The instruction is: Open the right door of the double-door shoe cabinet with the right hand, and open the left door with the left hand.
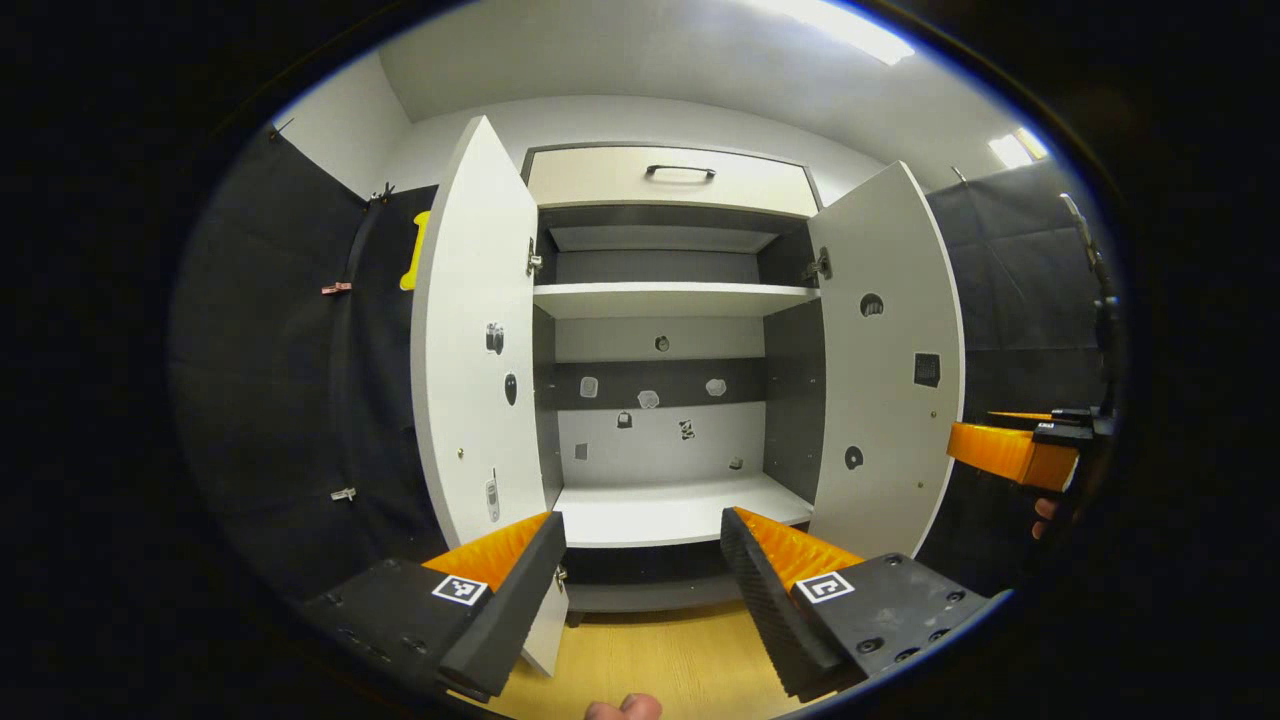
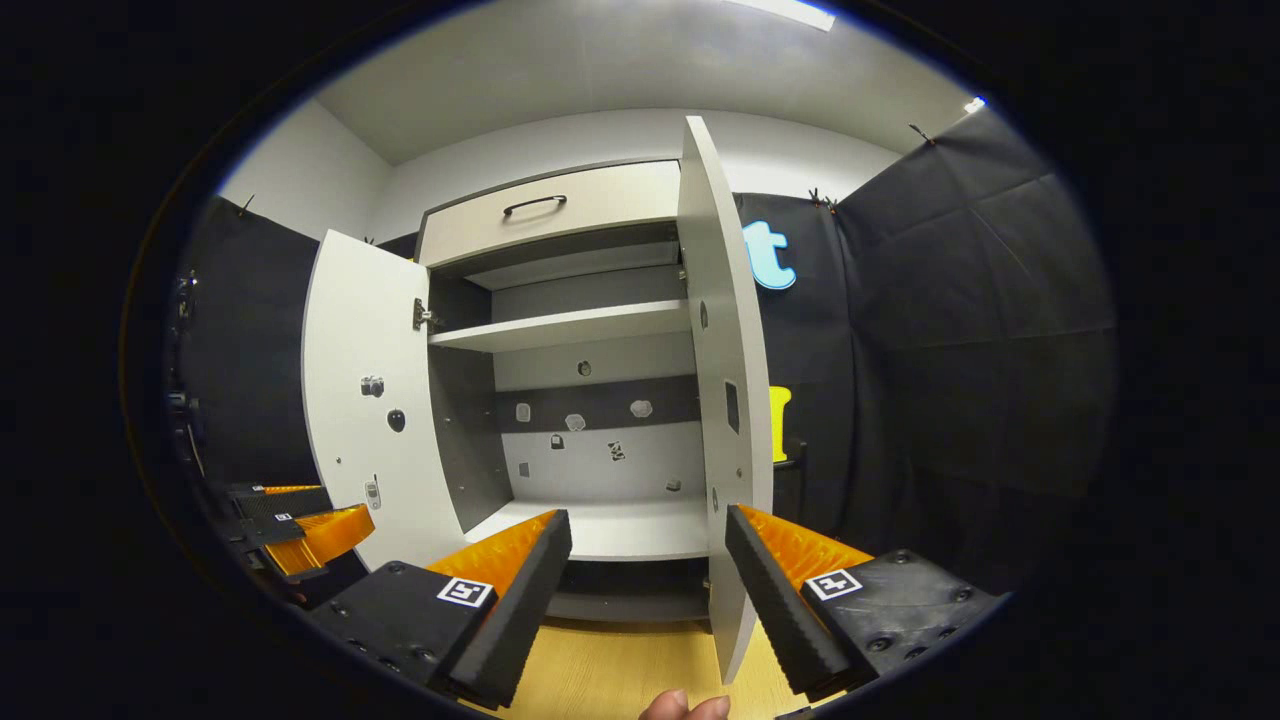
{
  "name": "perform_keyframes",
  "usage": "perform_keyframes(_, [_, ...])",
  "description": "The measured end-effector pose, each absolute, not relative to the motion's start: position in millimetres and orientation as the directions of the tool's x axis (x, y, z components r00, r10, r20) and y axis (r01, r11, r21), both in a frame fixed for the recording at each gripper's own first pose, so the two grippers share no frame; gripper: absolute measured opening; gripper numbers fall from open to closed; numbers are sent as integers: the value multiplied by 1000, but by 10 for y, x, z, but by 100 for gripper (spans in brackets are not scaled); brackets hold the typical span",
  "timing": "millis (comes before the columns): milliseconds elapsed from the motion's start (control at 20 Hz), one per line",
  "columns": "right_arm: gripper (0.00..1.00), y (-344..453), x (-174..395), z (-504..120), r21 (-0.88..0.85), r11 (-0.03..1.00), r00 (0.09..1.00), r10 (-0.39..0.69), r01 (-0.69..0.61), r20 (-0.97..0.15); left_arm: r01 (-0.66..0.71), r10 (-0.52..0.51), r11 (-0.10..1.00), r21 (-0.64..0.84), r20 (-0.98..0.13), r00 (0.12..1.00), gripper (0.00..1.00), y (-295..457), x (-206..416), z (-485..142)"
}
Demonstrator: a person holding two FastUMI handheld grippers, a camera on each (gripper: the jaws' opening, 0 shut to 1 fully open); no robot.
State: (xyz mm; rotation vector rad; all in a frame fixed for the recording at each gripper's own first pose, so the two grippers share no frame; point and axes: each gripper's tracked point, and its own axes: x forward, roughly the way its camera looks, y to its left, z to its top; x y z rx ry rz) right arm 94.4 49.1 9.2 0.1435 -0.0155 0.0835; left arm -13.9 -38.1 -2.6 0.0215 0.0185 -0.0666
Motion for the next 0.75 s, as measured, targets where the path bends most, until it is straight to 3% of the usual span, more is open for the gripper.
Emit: perform_keyframes(750, [97, 411, 962, 99, 147, 984, 995, 98, -101, 28, 51, -51, 998, 42, -4, 999, 96, -532, -93, 19])
